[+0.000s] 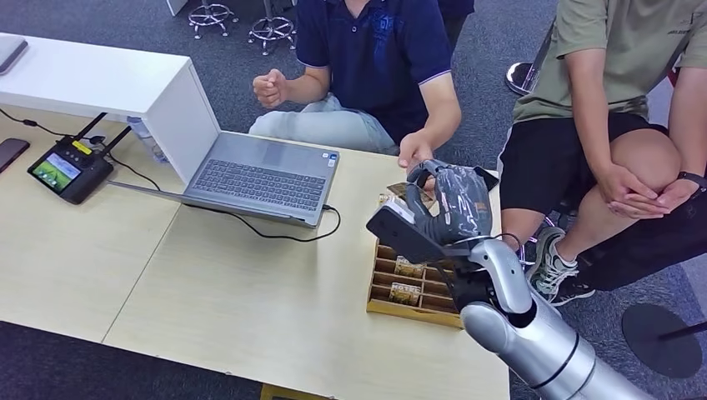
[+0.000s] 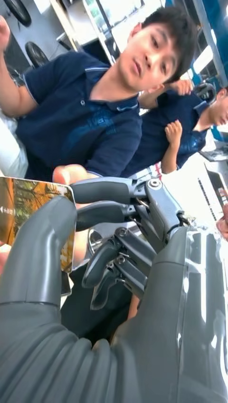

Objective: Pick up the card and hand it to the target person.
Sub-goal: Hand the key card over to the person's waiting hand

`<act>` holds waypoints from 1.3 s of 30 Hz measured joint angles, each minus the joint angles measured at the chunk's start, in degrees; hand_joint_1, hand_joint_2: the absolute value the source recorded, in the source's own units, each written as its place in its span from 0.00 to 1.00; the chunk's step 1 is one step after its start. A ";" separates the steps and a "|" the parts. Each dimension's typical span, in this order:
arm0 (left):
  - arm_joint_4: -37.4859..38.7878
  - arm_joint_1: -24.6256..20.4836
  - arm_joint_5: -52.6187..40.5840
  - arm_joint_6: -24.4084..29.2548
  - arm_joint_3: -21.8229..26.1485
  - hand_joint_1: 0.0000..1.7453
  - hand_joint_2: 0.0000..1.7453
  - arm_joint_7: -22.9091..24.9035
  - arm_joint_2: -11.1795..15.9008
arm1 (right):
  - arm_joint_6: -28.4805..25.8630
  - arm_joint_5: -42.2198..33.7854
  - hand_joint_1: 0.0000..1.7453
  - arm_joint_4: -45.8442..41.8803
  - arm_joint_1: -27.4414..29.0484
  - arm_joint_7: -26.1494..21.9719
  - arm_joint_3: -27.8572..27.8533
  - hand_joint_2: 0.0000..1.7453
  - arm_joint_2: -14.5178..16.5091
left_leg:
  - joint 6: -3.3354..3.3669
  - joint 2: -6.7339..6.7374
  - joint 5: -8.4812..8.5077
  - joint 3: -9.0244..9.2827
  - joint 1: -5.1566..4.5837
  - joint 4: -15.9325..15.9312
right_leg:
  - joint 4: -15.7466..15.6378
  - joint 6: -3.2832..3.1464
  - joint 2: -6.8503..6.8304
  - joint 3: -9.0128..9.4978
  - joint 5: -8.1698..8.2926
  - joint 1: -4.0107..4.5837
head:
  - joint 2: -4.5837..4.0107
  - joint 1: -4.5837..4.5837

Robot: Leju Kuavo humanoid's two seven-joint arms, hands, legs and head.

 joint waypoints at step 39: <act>0.01 0.13 -1.20 0.32 -3.23 0.00 0.00 1.42 0.62 | -17.30 -18.83 0.00 25.67 -1.91 -8.97 -4.24 1.00 3.43 | -0.01 0.03 0.00 0.08 0.01 0.06 | -0.04 -0.01 0.05 -0.04 0.00 0.02 | 0.00 -0.01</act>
